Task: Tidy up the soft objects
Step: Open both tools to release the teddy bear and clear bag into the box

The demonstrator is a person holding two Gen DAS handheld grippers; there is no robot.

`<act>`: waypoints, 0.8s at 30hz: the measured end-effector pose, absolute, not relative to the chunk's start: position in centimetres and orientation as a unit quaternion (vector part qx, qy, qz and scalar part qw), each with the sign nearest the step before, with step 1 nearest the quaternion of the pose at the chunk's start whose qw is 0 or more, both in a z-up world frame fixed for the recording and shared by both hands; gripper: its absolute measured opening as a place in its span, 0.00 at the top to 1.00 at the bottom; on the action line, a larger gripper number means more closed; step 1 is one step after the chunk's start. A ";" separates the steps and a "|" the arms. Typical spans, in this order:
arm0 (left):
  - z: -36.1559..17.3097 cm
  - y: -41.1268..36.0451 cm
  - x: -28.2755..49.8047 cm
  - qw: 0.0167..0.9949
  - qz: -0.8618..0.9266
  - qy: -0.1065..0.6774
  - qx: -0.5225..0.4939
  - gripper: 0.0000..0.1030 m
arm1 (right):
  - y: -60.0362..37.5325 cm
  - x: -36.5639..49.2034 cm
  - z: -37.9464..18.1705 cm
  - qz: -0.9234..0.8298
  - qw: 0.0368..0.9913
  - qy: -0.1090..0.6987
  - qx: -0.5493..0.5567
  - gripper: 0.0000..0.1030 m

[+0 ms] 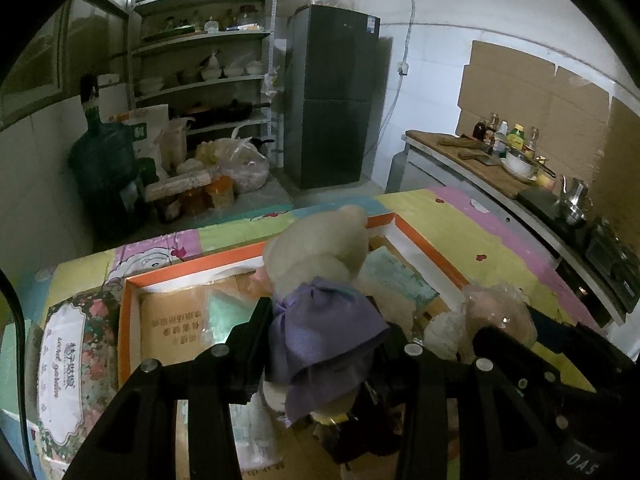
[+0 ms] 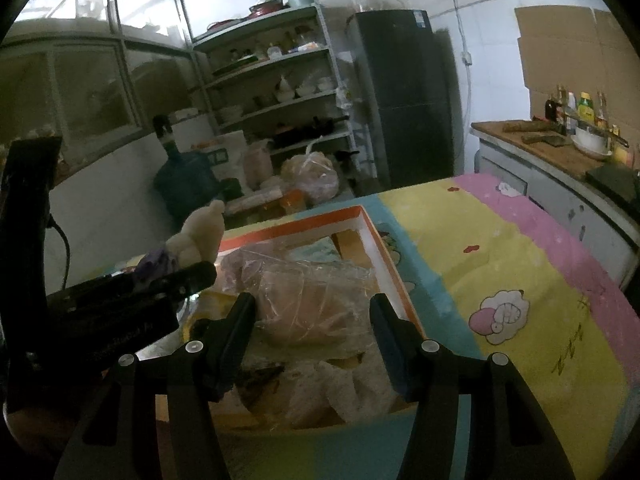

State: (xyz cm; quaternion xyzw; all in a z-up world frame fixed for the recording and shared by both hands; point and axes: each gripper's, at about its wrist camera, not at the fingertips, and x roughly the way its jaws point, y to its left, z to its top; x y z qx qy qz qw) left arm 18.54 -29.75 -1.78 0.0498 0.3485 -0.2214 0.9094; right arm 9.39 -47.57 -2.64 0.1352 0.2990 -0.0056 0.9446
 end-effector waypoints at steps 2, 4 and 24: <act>-2.0 -29.8 18.9 0.909 -0.219 0.351 0.050 0.58 | -47.6 9.7 -3.0 -0.005 0.942 0.305 0.137 0.41; -2.3 -29.9 19.2 0.908 -0.217 0.355 0.049 0.58 | -47.7 10.0 -3.2 -0.005 0.941 0.309 0.139 0.41; -4.6 -30.3 20.9 0.891 -0.222 0.392 0.052 0.56 | -47.5 13.2 -5.6 -0.003 0.927 0.352 0.132 0.40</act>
